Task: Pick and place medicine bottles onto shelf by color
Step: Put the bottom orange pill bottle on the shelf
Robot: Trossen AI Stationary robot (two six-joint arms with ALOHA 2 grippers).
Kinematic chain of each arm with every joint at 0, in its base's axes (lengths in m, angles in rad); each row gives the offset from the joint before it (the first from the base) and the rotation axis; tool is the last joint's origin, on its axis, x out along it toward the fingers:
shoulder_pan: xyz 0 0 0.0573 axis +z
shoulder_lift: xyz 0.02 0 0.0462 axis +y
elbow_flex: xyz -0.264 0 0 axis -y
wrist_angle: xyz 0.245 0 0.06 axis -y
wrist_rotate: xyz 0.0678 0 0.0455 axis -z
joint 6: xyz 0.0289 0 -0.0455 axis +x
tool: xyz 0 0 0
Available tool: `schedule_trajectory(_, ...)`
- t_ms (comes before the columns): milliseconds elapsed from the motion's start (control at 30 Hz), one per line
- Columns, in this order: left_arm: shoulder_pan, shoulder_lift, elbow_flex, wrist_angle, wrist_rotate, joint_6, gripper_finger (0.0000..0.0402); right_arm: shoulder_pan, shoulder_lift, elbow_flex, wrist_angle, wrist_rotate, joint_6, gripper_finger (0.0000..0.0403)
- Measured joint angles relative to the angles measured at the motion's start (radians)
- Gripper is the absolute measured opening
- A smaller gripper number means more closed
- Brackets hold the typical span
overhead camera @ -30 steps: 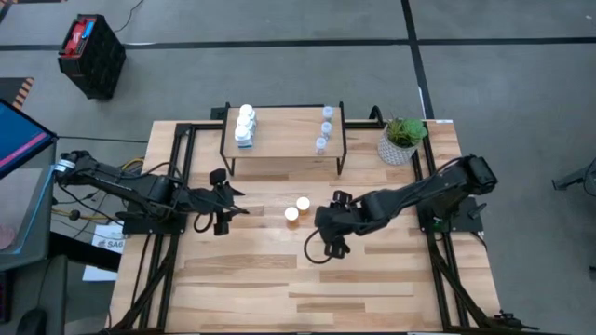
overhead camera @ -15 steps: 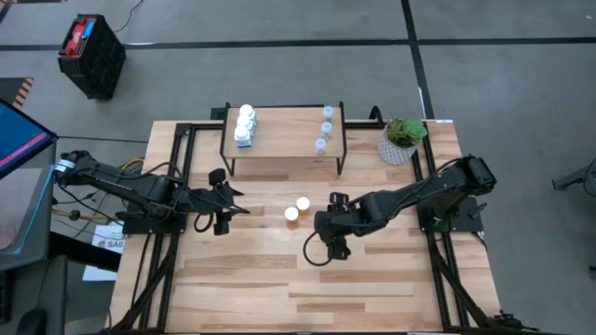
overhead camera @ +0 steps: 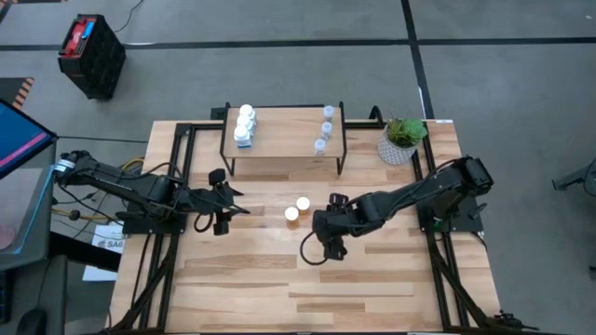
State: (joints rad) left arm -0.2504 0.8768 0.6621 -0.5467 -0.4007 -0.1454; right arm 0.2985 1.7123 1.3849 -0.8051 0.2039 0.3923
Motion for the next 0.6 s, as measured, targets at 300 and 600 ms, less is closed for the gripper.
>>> schedule_trajectory(300, 0.000, 0.000, 0.000, -0.001, 0.000, 0.019, 0.0210, -0.018, 0.011, 0.000, -0.024, 0.014, 0.009, 0.0325)
schedule_trajectory(600, 0.000, 0.000, 0.000, -0.001, 0.001, 0.020, 0.0210, -0.033, 0.011, -0.012, -0.023, 0.008, 0.105, 0.0318)
